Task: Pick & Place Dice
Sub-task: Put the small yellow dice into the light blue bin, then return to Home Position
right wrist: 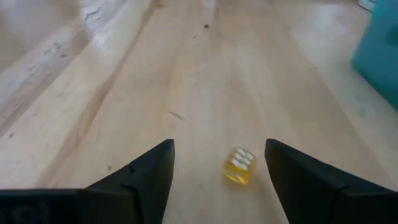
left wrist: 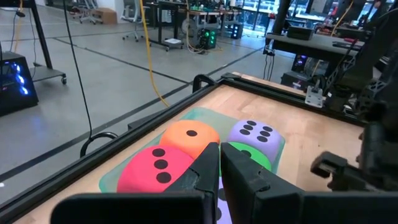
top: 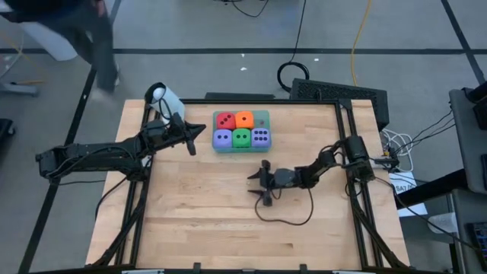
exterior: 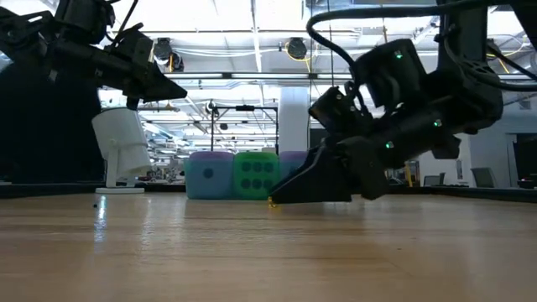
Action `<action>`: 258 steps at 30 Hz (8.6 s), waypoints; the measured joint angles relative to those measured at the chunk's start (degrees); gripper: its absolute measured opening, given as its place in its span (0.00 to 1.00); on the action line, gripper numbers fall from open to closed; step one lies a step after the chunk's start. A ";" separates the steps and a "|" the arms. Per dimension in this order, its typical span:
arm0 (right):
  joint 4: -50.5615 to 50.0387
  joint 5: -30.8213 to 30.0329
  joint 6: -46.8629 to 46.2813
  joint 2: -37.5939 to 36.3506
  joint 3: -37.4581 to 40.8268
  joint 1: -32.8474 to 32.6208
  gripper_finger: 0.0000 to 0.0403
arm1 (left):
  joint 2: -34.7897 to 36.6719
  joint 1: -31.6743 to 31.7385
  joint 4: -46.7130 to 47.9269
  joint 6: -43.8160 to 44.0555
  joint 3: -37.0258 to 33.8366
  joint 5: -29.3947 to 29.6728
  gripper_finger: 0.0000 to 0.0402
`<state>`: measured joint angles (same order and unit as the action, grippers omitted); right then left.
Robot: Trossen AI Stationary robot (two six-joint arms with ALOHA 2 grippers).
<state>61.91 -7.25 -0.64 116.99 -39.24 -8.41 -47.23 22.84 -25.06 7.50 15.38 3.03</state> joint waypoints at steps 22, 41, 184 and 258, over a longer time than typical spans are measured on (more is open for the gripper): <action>-3.76 0.11 -3.26 0.79 -1.56 0.93 0.37 | -0.02 -0.10 0.49 0.03 0.00 -0.03 0.06; -5.04 -0.09 -0.06 -1.64 -1.47 0.97 0.13 | -0.01 -0.10 0.51 0.03 0.00 -0.01 0.06; -44.20 13.34 -15.61 -102.73 38.40 28.93 0.00 | 36.75 0.55 23.50 -4.26 -14.47 -3.94 0.06; -44.20 13.31 -15.61 -102.70 38.44 28.93 0.00 | 36.75 0.55 23.49 -4.26 -14.47 -3.96 0.06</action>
<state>17.72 6.07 -16.25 14.28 -0.80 20.51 -10.48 23.40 -1.57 3.24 0.91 -0.93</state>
